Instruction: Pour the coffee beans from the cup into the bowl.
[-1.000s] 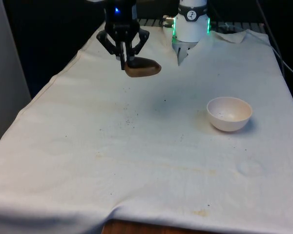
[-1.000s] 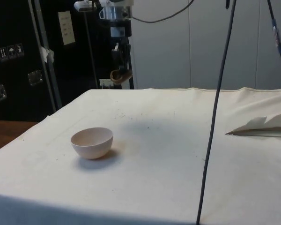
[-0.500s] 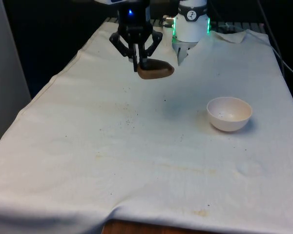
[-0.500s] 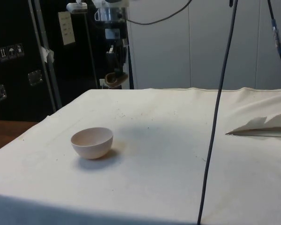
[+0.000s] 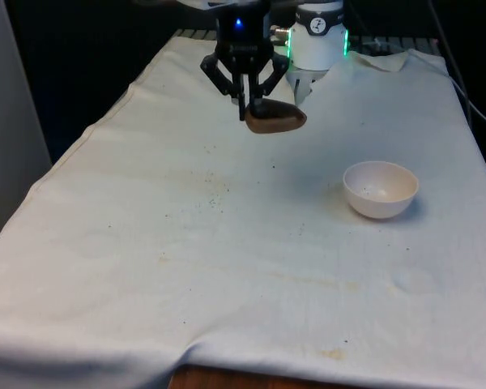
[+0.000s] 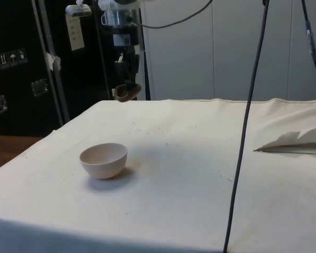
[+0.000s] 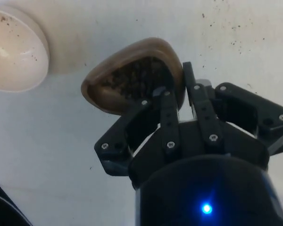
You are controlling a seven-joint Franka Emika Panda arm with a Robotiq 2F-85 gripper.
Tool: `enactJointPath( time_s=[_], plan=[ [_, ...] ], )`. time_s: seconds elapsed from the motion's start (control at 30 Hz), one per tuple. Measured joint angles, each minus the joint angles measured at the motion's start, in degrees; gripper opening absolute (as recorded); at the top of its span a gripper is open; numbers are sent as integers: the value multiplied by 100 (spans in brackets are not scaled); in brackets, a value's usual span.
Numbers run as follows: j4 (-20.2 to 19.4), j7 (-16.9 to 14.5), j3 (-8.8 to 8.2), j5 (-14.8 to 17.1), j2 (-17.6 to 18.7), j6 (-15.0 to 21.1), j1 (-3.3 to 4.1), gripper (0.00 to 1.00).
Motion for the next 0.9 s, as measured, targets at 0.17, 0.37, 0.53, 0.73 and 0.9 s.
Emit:
enactJointPath(
  time_s=[0.17, 0.37, 0.53, 0.73, 0.9],
  plan=[
    [-23, 218, 120, -178, -34, 0, 0, 0],
    [-46, 430, 235, -372, -69, 0, 0, 0],
    [-46, 653, 355, -573, -86, 0, 0, 0],
    [-46, 934, 498, -814, -92, 0, 0, 0],
    [-46, 1175, 619, -1026, -92, -6, 0, 0]
  ],
)
